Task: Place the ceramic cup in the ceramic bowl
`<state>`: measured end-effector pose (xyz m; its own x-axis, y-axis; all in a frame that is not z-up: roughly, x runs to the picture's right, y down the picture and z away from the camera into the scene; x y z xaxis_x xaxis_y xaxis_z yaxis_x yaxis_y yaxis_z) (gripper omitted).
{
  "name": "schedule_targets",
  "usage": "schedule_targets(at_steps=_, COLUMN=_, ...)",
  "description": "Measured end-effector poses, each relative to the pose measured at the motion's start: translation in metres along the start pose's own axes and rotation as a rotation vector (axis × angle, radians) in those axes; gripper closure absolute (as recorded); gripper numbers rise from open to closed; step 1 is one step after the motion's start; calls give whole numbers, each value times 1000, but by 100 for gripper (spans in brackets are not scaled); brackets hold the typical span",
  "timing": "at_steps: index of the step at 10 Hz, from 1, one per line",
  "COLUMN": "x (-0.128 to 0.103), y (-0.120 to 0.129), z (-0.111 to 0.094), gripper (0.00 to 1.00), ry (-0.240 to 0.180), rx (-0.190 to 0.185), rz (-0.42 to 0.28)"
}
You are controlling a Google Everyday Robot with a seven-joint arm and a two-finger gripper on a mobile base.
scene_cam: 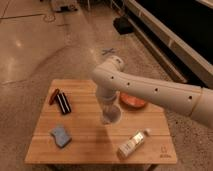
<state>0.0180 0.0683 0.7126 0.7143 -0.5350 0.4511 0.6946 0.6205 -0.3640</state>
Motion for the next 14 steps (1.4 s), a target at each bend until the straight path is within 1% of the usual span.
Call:
schedule_targets(at_steps=2, x=27, y=5, z=1, gripper=100, ry=5, rx=5, rz=21)
schedule_targets(at_steps=3, x=48, y=10, z=-2, gripper=100, ry=13, rx=6, rz=46)
schedule_targets(at_steps=5, x=65, y=6, z=-4, gripper=100, ry=14, rx=19, rz=69)
schedule_targets(at_steps=6, x=80, y=5, z=-4, gripper=100, ry=14, rx=28, rz=80)
schedule_targets(at_steps=7, x=105, y=7, z=-3, gripper=100, ry=17, rx=32, rz=96)
schedule_targets(at_steps=8, x=124, y=12, z=-4, gripper=100, ry=17, rx=41, rz=109)
schedule_targets(at_steps=10, x=154, y=25, z=-6, gripper=100, ry=17, rx=47, rz=134)
schedule_targets(at_steps=13, x=171, y=28, z=3, gripper=100, ry=20, rx=50, rz=160)
schedule_targets(at_steps=14, x=178, y=30, z=6, gripper=96, ry=22, rx=50, rz=167)
